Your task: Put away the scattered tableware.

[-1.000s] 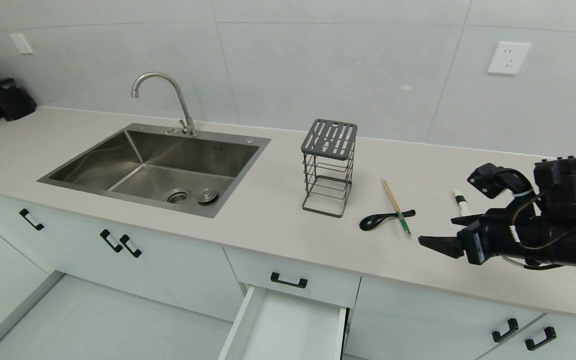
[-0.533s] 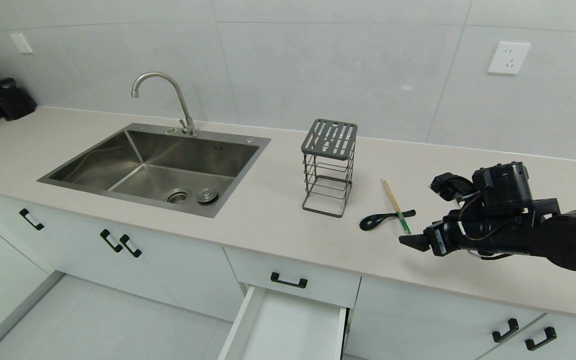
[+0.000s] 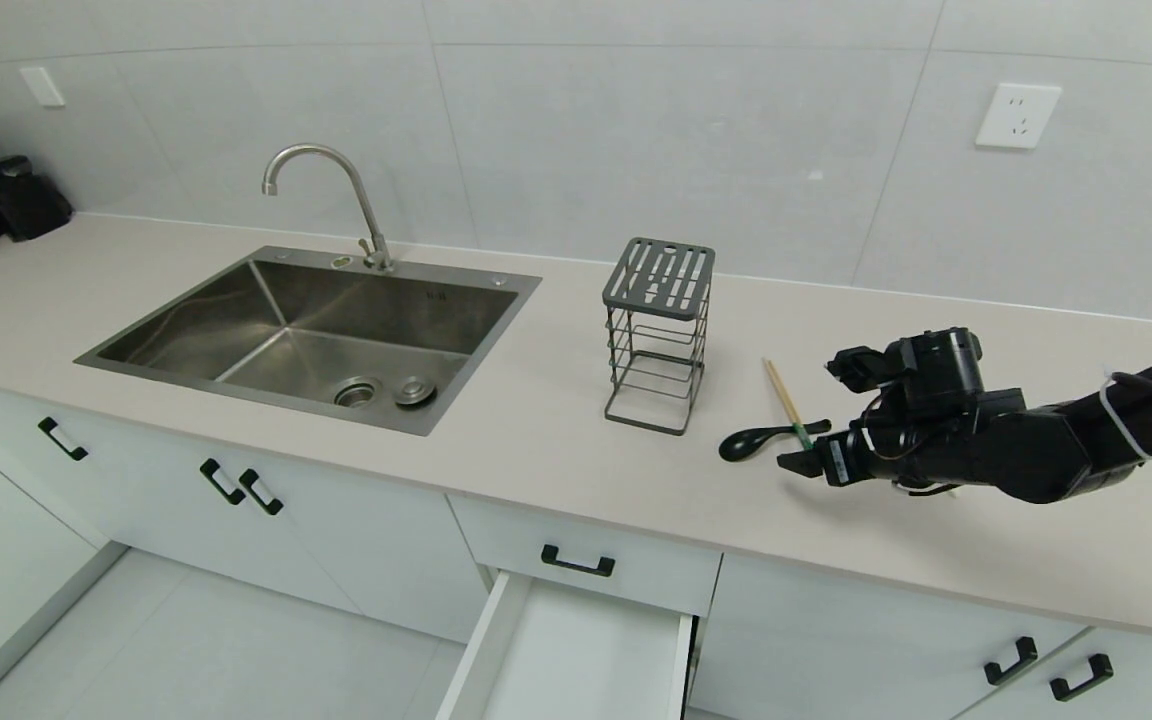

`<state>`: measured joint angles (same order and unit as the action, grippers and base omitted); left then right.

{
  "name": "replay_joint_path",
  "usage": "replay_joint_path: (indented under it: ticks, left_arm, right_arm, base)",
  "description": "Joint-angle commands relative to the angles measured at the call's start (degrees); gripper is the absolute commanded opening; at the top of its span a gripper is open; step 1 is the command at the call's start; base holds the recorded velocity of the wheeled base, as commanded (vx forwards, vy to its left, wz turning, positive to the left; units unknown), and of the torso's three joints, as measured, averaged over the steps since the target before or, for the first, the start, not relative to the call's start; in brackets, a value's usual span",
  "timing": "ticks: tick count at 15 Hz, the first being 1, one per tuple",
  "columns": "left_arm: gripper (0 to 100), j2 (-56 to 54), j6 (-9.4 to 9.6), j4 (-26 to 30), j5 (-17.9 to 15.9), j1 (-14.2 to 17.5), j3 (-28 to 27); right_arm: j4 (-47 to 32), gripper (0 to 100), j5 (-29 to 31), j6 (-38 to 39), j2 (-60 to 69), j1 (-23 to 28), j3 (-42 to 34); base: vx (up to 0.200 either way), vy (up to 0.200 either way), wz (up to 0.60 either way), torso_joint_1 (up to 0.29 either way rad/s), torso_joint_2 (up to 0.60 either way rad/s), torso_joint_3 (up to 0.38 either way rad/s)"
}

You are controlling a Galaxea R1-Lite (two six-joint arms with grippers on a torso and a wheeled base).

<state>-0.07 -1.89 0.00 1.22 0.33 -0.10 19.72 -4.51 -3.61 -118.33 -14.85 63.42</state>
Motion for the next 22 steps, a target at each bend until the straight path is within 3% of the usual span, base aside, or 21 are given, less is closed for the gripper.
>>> replay_joint_path:
  ticks: [1, 17, 22]
  left_arm:
    - [100, 0.1, -0.04, 0.0, 0.0, 0.0, 0.0]
    - [100, 0.1, -0.04, 0.0, 0.0, 0.0, 0.0]
    - [100, 0.1, -0.04, 0.0, 0.0, 0.0, 0.0]
  right_arm:
    - [0.1, 100, 0.3, -0.1, -3.3, 0.7, 1.4]
    - [3.8, 100, 0.8, -0.1, -11.1, -0.4, 7.9]
    - [3.7, 100, 2.0, 0.0, -14.2, -0.3, 13.9]
  base:
    - [0.0, 0.0, 0.0, 0.0, 0.0, 0.0]
    - [0.0, 0.0, 0.0, 0.0, 0.0, 0.0]
    - [0.0, 0.0, 0.0, 0.0, 0.0, 0.0]
